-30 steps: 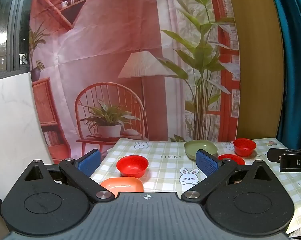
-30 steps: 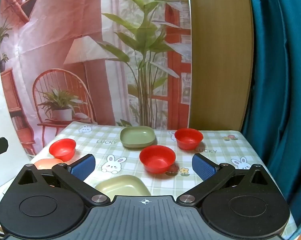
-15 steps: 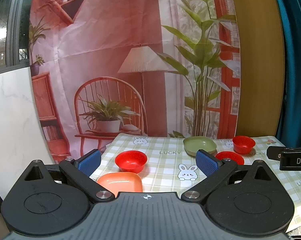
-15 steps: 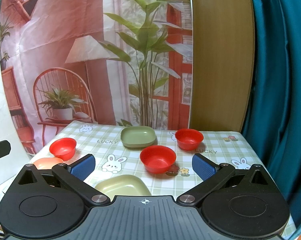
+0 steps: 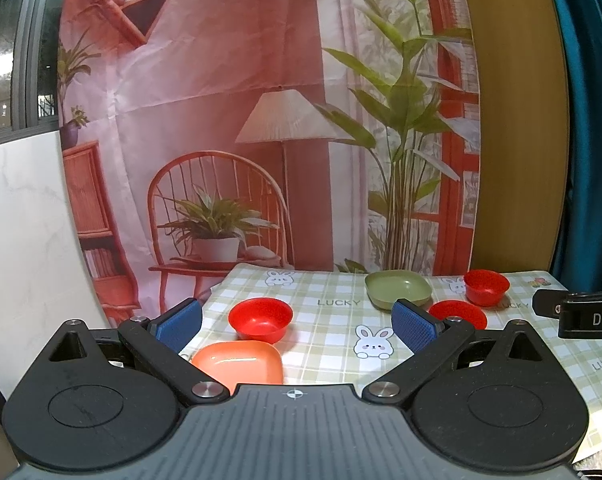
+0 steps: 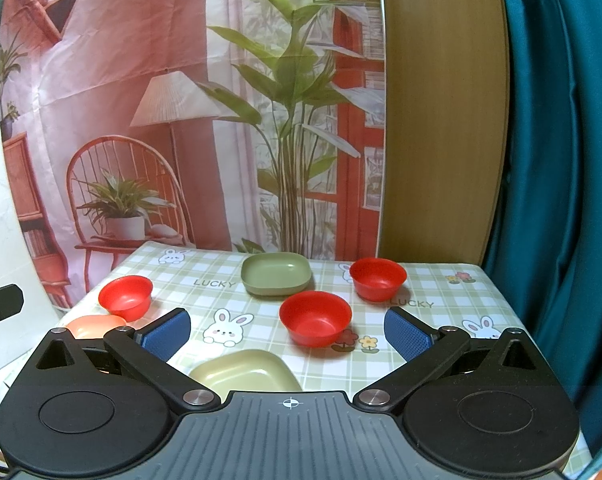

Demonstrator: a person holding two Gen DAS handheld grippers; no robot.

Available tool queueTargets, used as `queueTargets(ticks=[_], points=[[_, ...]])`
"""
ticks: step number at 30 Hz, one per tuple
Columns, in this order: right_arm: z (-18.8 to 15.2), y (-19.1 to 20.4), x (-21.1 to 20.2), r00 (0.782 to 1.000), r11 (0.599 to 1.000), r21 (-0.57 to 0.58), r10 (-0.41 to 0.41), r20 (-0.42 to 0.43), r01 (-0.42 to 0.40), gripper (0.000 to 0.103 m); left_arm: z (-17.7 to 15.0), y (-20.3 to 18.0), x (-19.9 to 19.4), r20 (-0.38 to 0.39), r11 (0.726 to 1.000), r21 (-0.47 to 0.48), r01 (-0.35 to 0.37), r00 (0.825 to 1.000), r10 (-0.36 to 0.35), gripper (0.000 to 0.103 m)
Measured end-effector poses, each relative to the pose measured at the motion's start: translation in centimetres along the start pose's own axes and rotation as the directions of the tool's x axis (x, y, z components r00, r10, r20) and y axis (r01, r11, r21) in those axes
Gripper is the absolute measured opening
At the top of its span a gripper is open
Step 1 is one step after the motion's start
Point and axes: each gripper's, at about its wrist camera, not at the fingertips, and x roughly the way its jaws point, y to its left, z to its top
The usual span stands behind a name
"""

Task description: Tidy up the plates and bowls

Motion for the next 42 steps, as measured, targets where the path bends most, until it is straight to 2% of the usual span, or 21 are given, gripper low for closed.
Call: queueTargets(ticks=[42], points=[[0.03, -0.21, 0.09, 1.000, 1.000, 0.002, -0.003, 0.005, 0.003, 0.103, -0.18, 0.12, 0.21, -0.008, 1.000, -0.013, 0.005, 1.000, -0.005, 0.102]])
